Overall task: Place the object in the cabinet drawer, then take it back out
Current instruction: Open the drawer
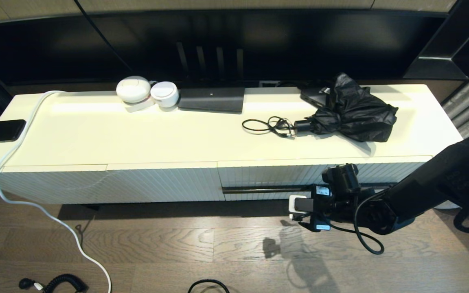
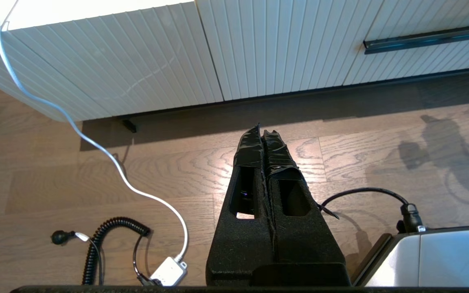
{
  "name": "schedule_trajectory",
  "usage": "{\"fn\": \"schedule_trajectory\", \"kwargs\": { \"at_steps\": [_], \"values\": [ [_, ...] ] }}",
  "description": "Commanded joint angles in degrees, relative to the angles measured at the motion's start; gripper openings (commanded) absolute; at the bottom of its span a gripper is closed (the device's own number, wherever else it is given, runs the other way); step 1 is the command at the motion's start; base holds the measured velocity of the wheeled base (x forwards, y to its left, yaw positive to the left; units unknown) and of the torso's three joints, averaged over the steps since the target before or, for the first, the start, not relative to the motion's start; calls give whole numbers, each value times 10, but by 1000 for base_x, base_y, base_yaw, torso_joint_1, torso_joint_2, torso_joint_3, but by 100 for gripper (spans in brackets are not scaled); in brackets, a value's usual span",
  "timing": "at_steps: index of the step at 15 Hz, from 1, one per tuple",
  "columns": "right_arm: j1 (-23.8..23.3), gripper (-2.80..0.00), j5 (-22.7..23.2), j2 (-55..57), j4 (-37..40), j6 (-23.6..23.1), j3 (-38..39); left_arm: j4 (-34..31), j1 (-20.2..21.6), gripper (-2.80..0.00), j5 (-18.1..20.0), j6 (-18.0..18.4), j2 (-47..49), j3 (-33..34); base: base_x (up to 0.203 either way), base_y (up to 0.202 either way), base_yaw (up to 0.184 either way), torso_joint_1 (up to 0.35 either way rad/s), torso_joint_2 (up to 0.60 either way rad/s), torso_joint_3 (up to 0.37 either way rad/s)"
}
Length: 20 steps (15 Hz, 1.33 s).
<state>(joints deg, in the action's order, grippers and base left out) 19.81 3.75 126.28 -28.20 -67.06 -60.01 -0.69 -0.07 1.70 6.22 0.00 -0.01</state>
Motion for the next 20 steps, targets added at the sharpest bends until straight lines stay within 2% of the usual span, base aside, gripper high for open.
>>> {"fn": "schedule_trajectory", "kwargs": {
  "at_steps": [1,14,20],
  "values": [
    [0,0,2,18,-3,-4,-13,0,0,-280,1,1,0,0,0,0,0,0,0,0],
    [-11,0,3,68,-2,-3,-92,0,0,-280,0,0,0,0,0,0,0,0,0,0],
    [-14,0,3,81,-2,-6,-96,0,0,-280,0,0,0,0,0,0,0,0,0,0]
  ]
}}
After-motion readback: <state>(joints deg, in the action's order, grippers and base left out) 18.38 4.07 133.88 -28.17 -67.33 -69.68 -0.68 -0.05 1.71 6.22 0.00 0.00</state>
